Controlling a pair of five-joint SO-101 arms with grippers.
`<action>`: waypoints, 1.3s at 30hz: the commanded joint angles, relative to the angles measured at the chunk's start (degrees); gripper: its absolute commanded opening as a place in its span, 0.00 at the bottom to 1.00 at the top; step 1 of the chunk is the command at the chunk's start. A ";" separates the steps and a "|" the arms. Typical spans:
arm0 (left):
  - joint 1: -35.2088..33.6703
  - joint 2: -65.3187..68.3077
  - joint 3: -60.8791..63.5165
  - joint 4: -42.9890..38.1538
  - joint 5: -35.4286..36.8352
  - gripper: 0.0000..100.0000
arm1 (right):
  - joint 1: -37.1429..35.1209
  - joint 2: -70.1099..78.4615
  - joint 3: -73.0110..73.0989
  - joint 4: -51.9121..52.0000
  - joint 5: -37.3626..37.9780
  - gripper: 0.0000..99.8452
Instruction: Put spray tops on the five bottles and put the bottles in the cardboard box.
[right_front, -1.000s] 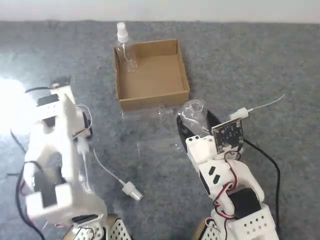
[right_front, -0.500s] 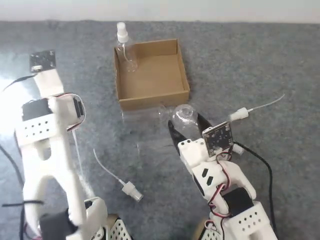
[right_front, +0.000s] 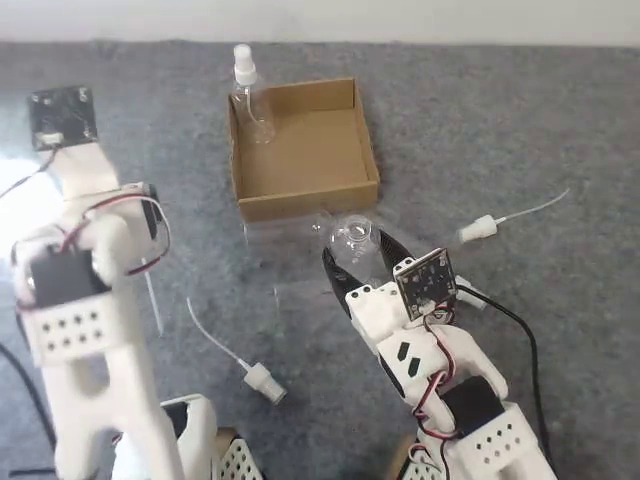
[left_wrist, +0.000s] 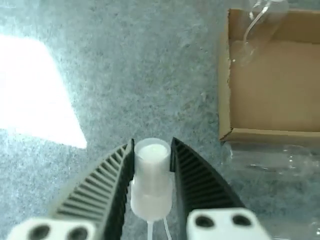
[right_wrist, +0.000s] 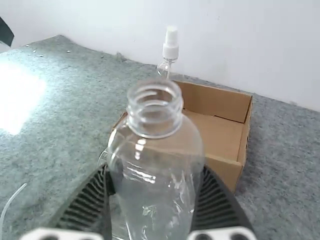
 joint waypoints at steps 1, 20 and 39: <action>3.69 -9.23 0.57 -0.70 0.00 0.09 | -0.66 -1.54 -1.14 0.66 1.41 0.01; 5.19 -26.90 2.51 -8.70 14.51 0.08 | -9.10 -1.54 -0.88 4.70 8.26 0.01; 16.62 -40.26 2.68 -11.96 16.62 0.01 | -13.41 -1.01 -0.79 6.64 8.35 0.01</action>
